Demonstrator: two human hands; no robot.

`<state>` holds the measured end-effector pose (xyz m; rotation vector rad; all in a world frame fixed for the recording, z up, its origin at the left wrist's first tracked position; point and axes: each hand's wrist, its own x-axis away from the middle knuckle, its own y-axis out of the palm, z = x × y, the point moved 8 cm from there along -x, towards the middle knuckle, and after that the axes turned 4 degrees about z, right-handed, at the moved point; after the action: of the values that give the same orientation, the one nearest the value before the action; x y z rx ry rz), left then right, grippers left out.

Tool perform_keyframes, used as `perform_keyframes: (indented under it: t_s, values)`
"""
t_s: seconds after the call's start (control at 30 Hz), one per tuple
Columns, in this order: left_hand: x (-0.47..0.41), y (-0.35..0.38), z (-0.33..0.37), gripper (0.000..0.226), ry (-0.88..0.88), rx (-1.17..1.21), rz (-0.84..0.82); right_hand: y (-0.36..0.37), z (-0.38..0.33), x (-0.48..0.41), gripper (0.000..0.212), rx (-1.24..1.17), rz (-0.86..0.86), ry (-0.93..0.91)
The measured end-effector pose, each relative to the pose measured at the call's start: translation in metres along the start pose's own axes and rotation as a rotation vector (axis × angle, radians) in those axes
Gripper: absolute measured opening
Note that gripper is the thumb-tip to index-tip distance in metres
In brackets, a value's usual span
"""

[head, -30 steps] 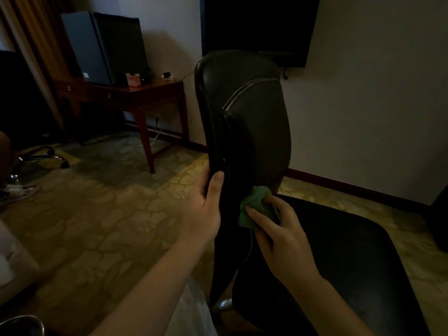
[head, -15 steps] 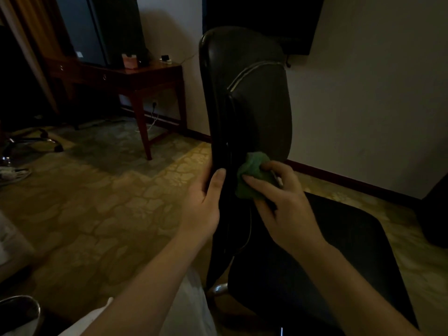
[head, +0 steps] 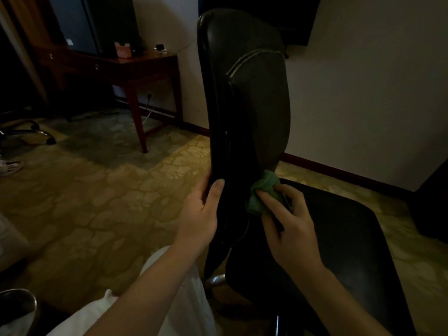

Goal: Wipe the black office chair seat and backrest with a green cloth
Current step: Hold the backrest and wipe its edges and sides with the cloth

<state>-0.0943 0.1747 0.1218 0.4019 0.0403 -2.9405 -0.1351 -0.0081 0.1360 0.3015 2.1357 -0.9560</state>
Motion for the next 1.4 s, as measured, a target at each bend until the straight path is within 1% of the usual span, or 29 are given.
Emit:
perform_keyframes:
  t_s: [0.07,0.13,0.33,0.53,0.6,0.7,0.8,0.87,1.0,1.17,1.3,1.4]
  values:
    - [0.000,-0.001,-0.002,0.052,0.009,-0.001,0.003,-0.007,-0.003,-0.007,0.036,-0.045,0.065,0.011]
    - [0.000,-0.001,-0.002,0.055,0.018,-0.008,0.010,-0.009,-0.006,-0.014,0.034,-0.051,0.087,0.005]
    - [0.002,-0.001,-0.001,0.053,0.009,0.022,0.000,0.012,-0.009,-0.009,0.039,0.076,-0.063,-0.076]
    - [0.002,0.000,-0.001,0.050,0.006,0.021,-0.024,0.020,0.005,0.021,0.041,0.093,-0.138,-0.043]
    - [0.003,-0.001,0.000,0.053,0.010,0.022,-0.014,0.019,0.007,0.024,0.041,0.081,-0.148,-0.030]
    - [0.005,-0.001,0.000,0.054,0.014,0.017,-0.003,0.010,0.009,0.022,0.036,-0.003,-0.090,-0.014]
    - [0.007,0.000,0.002,0.048,0.009,0.018,0.002,-0.002,0.009,0.011,0.035,-0.054,-0.004,0.002]
    - [0.008,0.001,0.003,0.044,0.014,0.026,0.005,-0.004,0.004,0.001,0.035,-0.056,0.002,-0.007]
    - [0.010,0.001,0.004,0.049,0.030,0.049,0.019,0.003,-0.009,-0.012,0.036,-0.005,-0.041,-0.055]
    - [0.012,0.002,0.008,0.032,0.003,0.026,0.015,0.011,-0.005,0.004,0.039,0.053,-0.071,-0.046]
    - [0.013,0.002,0.011,0.031,0.017,0.019,0.018,0.017,0.005,0.023,0.042,0.055,-0.144,0.002]
    - [0.014,0.002,0.010,0.035,0.025,0.012,0.036,0.014,0.005,0.023,0.042,0.039,-0.142,0.010]
